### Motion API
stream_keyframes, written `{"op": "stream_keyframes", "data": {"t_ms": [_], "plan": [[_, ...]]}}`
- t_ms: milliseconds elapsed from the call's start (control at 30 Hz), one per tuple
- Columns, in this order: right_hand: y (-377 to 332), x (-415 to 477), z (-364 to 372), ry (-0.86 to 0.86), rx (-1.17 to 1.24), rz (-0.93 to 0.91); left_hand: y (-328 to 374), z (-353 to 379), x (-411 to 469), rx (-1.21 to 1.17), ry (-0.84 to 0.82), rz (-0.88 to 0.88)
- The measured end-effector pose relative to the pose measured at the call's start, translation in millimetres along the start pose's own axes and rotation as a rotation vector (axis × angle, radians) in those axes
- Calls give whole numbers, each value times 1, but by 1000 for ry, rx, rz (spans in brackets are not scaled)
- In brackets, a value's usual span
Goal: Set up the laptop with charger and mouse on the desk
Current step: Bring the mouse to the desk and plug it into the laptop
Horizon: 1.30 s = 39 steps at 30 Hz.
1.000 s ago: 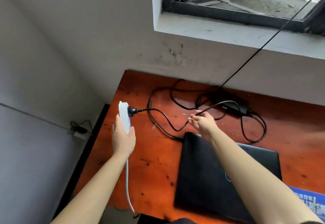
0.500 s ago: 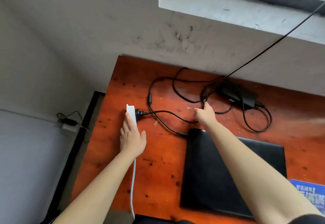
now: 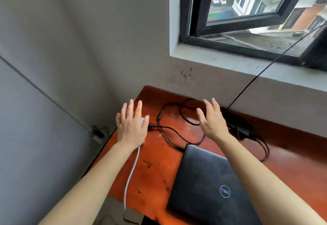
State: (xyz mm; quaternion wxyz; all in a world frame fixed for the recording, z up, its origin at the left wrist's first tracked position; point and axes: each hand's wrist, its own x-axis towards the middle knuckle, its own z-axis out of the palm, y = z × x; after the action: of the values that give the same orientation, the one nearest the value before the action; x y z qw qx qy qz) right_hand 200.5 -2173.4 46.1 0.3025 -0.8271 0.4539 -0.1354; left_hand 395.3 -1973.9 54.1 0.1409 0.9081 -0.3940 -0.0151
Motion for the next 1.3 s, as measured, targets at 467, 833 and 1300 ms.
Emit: {"op": "stream_keyframes", "data": {"t_ms": [467, 833, 1300], "plan": [[-157, -133, 16, 33, -155, -833, -66, -175, -255, 391, 312, -468], [-345, -416, 97, -182, -61, -1338, -165, -278, -601, 491, 479, -1022], [-475, -941, 221, -473, 121, -1939, -243, -347, -1091, 649, 506, -1647]]}}
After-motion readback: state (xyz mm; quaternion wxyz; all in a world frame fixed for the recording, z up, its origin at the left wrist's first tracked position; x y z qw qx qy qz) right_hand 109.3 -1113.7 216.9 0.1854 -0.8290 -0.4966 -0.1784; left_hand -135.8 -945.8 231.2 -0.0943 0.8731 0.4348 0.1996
